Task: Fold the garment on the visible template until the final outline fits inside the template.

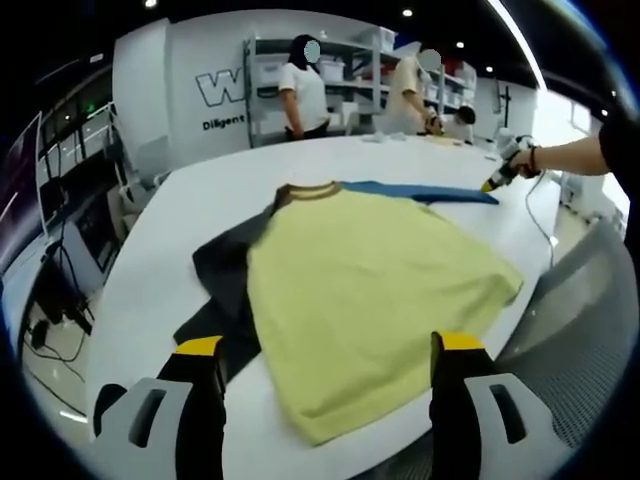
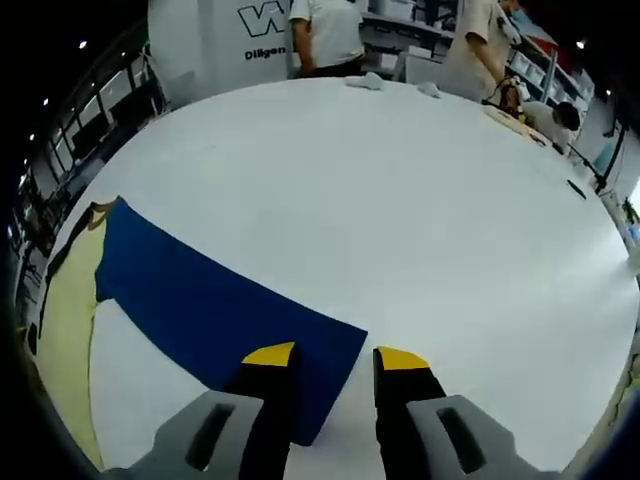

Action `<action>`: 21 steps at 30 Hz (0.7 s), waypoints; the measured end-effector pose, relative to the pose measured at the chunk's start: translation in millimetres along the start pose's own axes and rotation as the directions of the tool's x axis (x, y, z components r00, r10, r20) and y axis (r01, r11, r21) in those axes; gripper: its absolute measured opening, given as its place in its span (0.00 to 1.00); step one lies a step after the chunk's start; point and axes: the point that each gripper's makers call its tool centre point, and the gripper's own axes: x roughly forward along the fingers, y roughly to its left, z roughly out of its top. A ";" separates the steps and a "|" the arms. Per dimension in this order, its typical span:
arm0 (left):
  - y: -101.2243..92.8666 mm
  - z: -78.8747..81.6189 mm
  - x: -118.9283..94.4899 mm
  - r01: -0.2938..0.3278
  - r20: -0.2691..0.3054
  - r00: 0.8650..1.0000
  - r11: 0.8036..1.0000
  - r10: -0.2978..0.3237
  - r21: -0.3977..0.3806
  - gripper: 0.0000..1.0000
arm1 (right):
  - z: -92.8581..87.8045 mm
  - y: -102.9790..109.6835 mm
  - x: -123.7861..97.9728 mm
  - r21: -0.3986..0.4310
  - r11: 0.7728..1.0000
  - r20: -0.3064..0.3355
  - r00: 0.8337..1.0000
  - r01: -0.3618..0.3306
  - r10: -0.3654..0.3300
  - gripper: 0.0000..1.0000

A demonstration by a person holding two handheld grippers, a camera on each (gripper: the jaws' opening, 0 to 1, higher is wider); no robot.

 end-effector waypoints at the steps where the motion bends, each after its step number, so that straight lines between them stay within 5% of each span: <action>1: -0.1 -0.6 0.1 0.001 -0.003 1.000 1.000 -0.001 0.001 0.81 | -0.1 2.6 0.5 0.007 1.000 0.011 1.000 -0.007 0.007 0.24; 9: -0.3 -2.1 0.9 0.002 -0.010 1.000 1.000 -0.002 0.001 0.81 | -5.5 18.4 -9.3 -0.018 1.000 0.042 0.999 0.007 -0.007 0.15; 13: -0.1 -3.4 1.4 0.003 -0.017 1.000 1.000 -0.003 0.001 0.81 | -6.2 19.2 -11.4 -0.028 0.999 0.041 0.999 0.016 -0.015 0.02; 21: -1.9 -4.6 2.1 0.007 -0.027 1.000 1.000 -0.007 0.009 0.81 | 7.3 16.6 -5.0 -0.061 0.997 0.036 0.999 0.043 -0.040 0.00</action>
